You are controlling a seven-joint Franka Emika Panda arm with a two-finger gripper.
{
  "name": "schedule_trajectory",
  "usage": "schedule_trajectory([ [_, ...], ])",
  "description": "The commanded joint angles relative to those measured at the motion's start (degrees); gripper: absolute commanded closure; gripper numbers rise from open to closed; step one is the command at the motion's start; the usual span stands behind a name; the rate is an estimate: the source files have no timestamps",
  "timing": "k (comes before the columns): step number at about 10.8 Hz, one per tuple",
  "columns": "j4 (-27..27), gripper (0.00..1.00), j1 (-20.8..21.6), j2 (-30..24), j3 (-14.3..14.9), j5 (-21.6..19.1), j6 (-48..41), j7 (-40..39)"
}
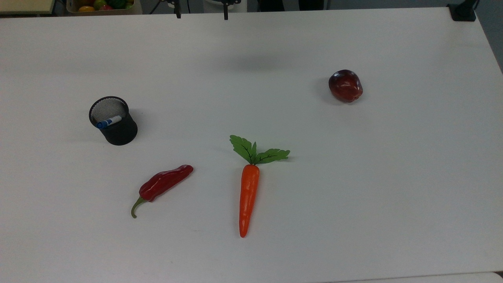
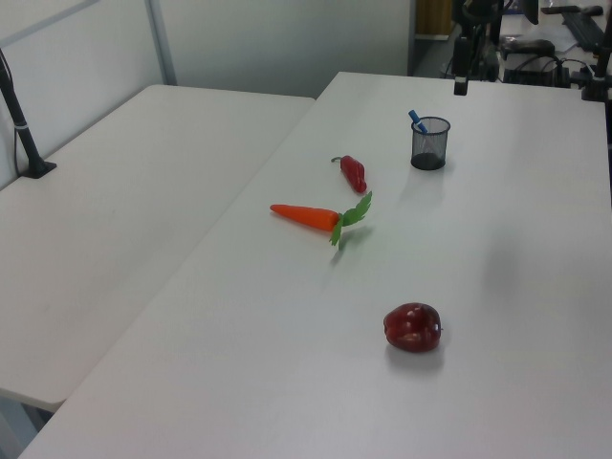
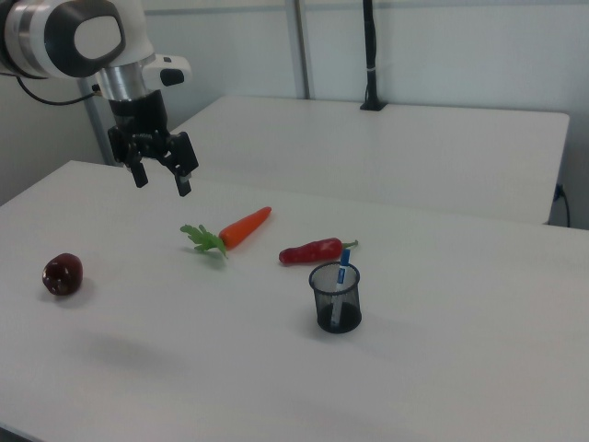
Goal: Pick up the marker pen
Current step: 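Start moving the gripper from rest toward the black mesh pen cup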
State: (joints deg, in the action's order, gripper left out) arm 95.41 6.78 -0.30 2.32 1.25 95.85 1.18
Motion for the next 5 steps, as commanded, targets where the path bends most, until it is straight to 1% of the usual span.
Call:
schedule_trajectory([
  [1,0.48,0.00,0.87,-0.23,1.28,-0.99,-0.32,-1.18],
  [5,0.48,0.00,0.78,-0.23,1.28,-0.99,-0.31,-1.62],
])
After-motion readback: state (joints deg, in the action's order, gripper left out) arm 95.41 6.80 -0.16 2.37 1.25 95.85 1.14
